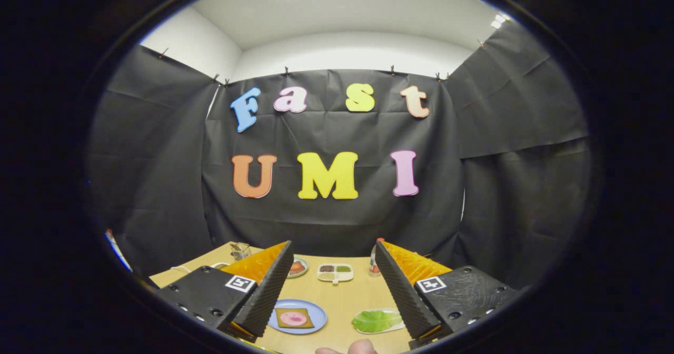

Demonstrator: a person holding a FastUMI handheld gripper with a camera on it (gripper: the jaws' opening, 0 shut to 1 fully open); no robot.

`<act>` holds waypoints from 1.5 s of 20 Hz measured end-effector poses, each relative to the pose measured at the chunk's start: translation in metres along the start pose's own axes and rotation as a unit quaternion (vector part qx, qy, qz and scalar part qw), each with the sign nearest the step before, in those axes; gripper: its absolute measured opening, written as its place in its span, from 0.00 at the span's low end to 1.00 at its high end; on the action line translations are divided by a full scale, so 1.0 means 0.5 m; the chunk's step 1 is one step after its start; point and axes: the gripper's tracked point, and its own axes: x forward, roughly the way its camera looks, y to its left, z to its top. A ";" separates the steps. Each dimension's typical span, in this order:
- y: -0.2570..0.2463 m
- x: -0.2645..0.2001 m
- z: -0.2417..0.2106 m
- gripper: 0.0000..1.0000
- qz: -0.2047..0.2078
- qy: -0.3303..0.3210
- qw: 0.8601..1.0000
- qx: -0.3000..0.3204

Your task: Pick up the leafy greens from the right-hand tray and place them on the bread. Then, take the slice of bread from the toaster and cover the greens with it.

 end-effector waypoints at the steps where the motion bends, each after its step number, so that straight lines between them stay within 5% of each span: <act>1: 0.002 0.003 -0.004 0.95 0.001 0.003 1.000 0.002; 10: -0.043 0.029 -0.046 0.95 -0.004 0.029 1.000 -0.005; 17: -0.110 0.098 -0.180 0.95 -0.010 0.111 0.994 0.005; 30: -0.233 0.237 -0.529 0.95 -0.018 0.310 0.951 -0.008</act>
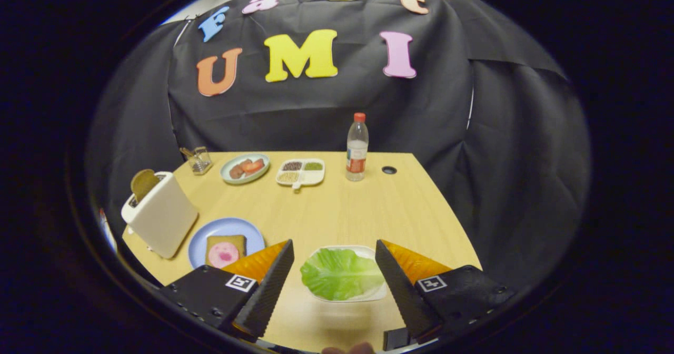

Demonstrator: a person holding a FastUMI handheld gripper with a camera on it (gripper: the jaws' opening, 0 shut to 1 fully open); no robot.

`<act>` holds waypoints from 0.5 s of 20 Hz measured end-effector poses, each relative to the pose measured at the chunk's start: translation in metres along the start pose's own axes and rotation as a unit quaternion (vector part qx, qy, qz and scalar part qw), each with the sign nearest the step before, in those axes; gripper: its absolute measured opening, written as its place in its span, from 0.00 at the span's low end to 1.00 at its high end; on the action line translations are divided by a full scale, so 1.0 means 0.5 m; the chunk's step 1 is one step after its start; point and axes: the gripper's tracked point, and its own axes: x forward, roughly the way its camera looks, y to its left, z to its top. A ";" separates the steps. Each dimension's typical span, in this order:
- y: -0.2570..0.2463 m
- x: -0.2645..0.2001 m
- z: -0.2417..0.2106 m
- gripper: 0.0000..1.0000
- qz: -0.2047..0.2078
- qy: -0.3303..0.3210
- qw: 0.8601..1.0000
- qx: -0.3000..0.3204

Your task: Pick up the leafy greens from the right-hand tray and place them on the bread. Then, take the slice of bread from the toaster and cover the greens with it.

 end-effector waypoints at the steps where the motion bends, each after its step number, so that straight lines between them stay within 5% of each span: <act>1: -0.004 0.022 -0.019 0.95 0.001 0.012 1.000 -0.001; 10: -0.008 0.179 -0.149 0.96 -0.001 0.093 0.996 -0.009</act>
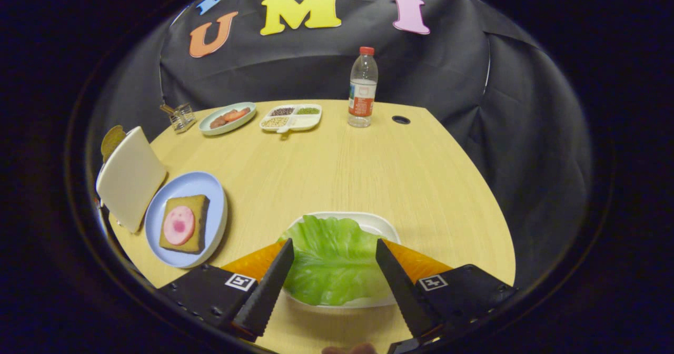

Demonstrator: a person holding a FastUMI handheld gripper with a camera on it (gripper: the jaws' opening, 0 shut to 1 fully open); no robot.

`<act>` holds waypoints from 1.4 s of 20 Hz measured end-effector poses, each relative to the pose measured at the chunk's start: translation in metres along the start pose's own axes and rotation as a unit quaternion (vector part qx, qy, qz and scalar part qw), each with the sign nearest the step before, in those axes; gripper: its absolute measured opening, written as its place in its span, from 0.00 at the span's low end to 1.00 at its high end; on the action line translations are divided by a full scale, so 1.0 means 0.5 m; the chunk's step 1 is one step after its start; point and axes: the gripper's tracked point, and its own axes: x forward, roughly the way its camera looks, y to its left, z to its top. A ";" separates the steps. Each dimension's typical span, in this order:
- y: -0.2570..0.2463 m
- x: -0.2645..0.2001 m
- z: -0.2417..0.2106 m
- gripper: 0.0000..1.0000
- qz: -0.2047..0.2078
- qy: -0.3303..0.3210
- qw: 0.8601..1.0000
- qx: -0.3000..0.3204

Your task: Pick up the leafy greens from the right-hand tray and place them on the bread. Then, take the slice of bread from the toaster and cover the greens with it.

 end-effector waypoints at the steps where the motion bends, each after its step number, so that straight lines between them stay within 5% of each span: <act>1: -0.003 0.011 -0.004 0.96 -0.003 0.003 1.000 0.001; 11: -0.021 0.039 -0.048 0.95 -0.004 0.028 0.999 0.022; 13: -0.043 0.042 -0.047 0.81 -0.011 0.027 0.999 0.033; 16: -0.062 0.042 -0.048 0.31 -0.014 0.025 0.998 0.048; 20: -0.060 0.042 -0.038 0.01 -0.012 0.023 0.998 0.048; 28: 0.012 -0.081 0.050 0.00 0.012 -0.019 0.997 0.072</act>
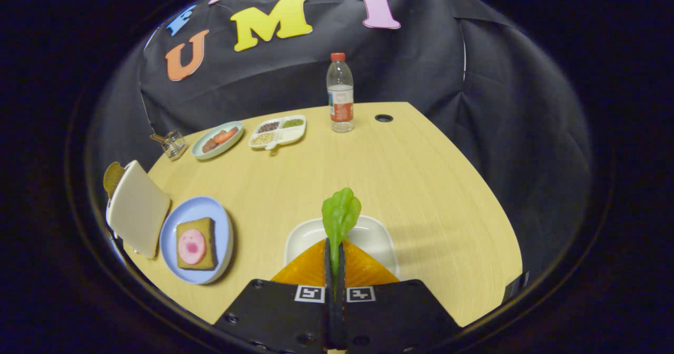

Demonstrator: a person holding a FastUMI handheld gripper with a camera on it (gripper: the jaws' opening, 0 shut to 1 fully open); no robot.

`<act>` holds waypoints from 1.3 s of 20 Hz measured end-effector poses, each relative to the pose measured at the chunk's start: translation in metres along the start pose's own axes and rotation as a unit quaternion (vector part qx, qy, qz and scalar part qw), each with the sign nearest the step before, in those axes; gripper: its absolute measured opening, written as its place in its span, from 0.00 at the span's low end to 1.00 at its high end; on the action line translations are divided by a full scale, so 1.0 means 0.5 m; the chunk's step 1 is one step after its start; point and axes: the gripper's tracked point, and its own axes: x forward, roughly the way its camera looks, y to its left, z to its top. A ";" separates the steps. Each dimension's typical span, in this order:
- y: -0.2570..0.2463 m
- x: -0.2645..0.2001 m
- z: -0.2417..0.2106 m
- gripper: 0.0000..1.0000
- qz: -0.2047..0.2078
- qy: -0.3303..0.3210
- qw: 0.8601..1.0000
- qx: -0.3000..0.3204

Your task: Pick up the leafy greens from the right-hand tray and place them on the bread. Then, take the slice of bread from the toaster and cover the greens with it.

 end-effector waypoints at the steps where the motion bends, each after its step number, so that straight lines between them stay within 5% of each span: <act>1: 0.023 -0.014 0.010 0.00 0.005 -0.007 1.000 -0.004; 12: 0.363 -0.025 0.008 0.00 0.082 0.002 0.992 -0.096; 19: 0.429 0.038 -0.037 0.01 0.069 0.032 0.990 -0.121; 26: 0.461 0.036 -0.051 0.21 0.076 0.035 0.990 -0.116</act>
